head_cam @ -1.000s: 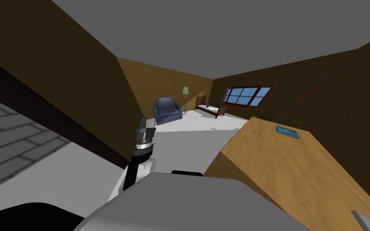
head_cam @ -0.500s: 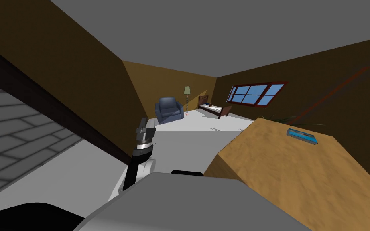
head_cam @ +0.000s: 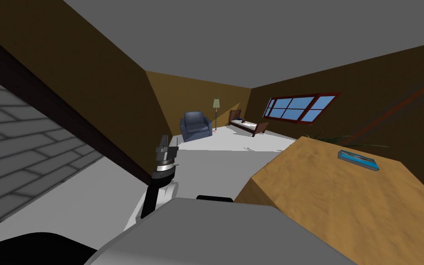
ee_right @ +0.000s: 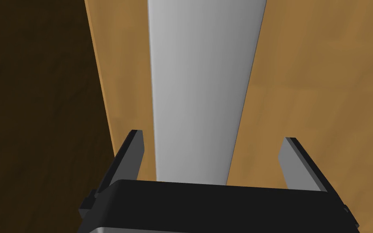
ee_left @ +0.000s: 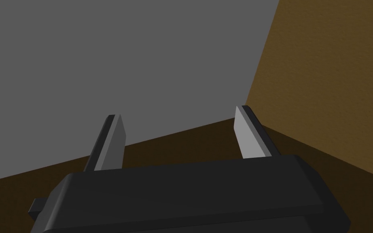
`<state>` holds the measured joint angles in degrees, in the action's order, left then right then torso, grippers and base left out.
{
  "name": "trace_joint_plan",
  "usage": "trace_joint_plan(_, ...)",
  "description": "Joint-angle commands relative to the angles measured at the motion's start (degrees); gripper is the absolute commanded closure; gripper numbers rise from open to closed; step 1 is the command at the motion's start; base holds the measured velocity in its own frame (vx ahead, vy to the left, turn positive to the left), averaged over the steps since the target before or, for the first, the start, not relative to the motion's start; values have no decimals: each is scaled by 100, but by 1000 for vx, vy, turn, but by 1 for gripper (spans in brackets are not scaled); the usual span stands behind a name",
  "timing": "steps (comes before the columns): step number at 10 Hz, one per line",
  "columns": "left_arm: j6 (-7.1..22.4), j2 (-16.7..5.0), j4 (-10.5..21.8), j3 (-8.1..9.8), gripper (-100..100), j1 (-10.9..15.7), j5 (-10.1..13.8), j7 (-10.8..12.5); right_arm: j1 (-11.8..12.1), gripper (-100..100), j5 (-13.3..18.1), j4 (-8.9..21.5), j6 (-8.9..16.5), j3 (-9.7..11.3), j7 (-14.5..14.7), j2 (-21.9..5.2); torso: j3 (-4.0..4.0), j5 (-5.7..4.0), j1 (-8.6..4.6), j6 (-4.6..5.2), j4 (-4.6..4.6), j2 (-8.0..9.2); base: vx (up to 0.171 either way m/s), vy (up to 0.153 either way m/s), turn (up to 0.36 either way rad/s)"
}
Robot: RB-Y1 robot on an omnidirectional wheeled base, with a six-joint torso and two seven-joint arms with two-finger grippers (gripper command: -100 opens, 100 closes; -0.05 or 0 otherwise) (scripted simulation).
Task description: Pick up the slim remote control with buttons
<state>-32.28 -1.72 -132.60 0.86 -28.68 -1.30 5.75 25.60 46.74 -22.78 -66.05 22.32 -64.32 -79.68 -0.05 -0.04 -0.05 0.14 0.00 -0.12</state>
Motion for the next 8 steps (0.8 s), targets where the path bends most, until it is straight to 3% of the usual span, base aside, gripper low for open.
trace_joint_plan(1,0,0,0,0,0,0,0,0,211,-100,-82,-169,115,-55,-51,-28,0,0,0,0,0,0,-1,-3,-19)
trace_joint_plan(2,0,0,0,0,0,0,0,0,125,-100,-55,-99,71,-37,-24,-16,1,0,1,1,0,1,0,0,0)
trace_joint_plan(3,0,0,0,0,0,0,0,0,135,100,-59,-105,82,-39,-28,-16,0,0,2,-1,0,0,0,0,0)
trace_joint_plan(7,0,0,0,0,0,0,0,0,136,100,-57,-102,82,-37,-29,-16,0,0,3,-3,1,-1,0,0,0)
trace_joint_plan(8,0,0,0,0,0,0,0,0,136,0,-57,-102,82,-37,-29,-16,-1,0,3,-3,0,-2,0,0,0)
